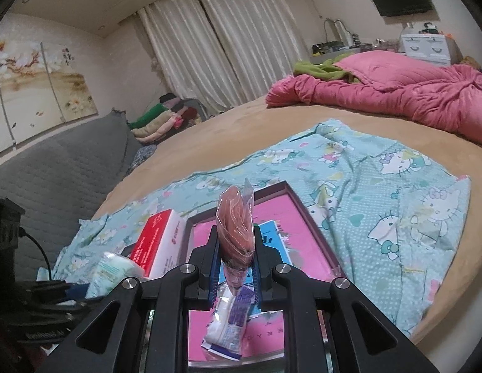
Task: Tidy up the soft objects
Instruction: 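Carry the tissue pack and pink bagged item over the pink book tray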
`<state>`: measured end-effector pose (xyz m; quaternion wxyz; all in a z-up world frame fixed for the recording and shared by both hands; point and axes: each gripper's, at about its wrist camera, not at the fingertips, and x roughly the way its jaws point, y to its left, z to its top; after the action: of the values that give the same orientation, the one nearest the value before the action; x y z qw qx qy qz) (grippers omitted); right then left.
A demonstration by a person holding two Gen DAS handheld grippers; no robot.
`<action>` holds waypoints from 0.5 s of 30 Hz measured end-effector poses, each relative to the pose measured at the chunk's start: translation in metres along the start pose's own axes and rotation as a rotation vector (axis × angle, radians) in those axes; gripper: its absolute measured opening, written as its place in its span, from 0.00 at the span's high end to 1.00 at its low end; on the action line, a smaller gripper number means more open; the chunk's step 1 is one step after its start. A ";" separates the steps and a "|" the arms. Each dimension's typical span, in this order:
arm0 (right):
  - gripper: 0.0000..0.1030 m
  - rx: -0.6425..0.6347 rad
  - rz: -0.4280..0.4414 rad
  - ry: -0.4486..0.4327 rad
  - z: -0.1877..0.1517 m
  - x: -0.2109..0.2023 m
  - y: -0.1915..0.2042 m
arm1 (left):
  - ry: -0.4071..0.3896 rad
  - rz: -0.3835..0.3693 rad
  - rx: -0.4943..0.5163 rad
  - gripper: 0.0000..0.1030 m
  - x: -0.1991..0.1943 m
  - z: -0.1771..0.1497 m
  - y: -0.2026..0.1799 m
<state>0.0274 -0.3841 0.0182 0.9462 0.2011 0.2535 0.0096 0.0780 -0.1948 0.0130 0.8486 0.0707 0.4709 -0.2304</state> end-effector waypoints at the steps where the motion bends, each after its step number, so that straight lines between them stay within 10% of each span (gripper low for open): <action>1: 0.83 0.002 -0.004 0.001 0.000 0.000 -0.002 | 0.009 0.006 0.012 0.59 0.005 0.000 -0.004; 15: 0.83 0.045 -0.020 0.029 -0.006 0.008 -0.022 | 0.129 0.078 0.059 0.59 0.063 -0.006 -0.024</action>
<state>0.0296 -0.4012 0.0006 0.9377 0.2194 0.2694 -0.0025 0.0909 -0.2339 -0.0400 0.8224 0.1287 0.5145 -0.2057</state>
